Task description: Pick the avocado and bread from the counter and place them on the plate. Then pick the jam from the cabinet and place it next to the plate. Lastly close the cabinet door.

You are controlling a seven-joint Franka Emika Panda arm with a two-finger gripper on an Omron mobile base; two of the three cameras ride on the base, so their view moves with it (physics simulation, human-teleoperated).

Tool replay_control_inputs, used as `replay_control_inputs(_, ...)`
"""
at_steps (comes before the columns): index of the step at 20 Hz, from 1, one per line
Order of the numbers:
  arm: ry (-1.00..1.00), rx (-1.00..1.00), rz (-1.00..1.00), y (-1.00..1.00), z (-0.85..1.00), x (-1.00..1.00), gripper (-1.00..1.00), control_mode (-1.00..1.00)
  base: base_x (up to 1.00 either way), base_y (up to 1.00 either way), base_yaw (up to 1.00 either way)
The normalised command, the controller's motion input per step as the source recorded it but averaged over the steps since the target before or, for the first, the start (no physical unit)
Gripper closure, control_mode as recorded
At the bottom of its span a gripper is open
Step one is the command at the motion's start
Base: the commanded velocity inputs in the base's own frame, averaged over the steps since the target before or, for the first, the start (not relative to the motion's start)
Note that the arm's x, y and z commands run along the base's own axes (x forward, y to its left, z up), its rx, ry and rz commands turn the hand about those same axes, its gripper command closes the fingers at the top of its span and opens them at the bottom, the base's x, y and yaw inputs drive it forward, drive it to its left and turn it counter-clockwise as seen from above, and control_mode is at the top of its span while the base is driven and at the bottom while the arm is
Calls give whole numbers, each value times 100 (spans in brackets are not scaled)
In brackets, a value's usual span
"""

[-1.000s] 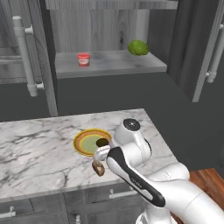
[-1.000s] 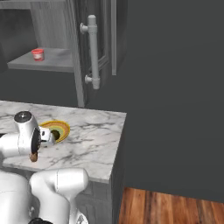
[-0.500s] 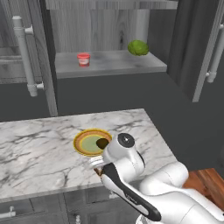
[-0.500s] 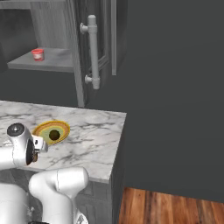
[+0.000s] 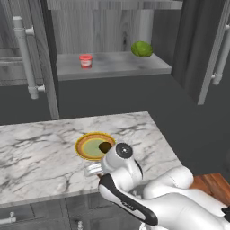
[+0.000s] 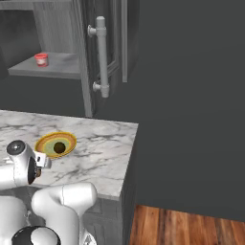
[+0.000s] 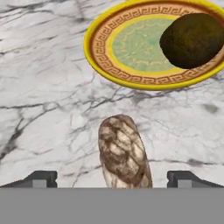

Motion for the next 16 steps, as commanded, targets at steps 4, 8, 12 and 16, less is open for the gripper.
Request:
replay_control_inputs(4,0,0,-1,0,-14,26,-100,-100,0,0,0)
replay_control_inputs(8,1,0,0,0,-14,6,100,-100,0,0,0)
replay_control_inputs(12,14,-1,0,0,-34,0,100,-100,0,0,0)
replay_control_inputs(16,4,0,0,0,-8,0,100,-100,0,0,0)
